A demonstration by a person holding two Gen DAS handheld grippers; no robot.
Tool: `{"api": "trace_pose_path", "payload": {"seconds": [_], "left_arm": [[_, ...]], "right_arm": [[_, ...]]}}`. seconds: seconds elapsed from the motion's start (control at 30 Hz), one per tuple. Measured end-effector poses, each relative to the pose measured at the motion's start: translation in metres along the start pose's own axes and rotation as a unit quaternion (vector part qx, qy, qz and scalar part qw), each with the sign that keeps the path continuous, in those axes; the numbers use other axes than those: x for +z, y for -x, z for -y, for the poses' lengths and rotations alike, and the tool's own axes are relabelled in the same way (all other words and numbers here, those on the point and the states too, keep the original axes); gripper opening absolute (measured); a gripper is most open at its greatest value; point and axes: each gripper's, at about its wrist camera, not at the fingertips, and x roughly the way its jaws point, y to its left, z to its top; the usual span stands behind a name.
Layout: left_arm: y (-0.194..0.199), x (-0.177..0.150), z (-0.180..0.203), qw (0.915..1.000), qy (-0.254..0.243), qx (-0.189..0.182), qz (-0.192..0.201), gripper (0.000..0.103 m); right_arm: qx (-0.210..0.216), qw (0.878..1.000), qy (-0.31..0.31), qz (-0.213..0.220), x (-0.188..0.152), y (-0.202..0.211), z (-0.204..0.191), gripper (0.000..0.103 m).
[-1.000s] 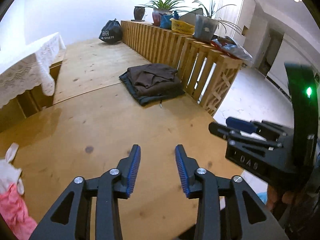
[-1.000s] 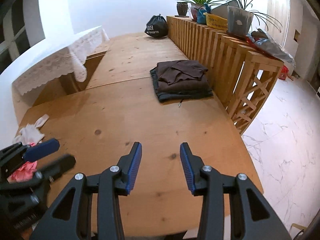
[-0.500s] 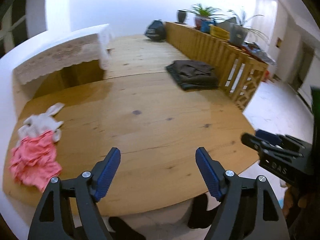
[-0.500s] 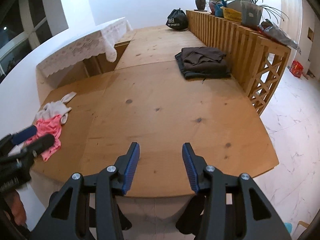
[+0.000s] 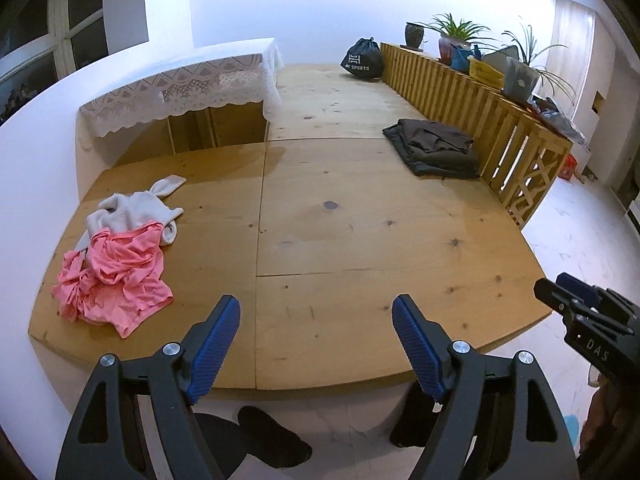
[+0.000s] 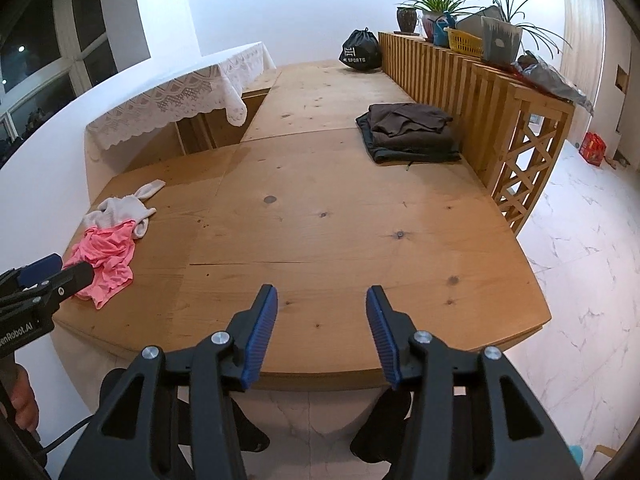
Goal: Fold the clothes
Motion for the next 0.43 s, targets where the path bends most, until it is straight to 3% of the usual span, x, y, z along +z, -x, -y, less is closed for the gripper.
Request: {"api": "trace_pose_path", "payload": {"seconds": [0.43], "left_arm": [[0.015,-0.010,0.014,0.9996,-0.015,-0.022,0.012,0.077]], "right_arm": [[-0.001,1.000,0.009,0.005,-0.011,0.002,-0.010,0.047]]}}
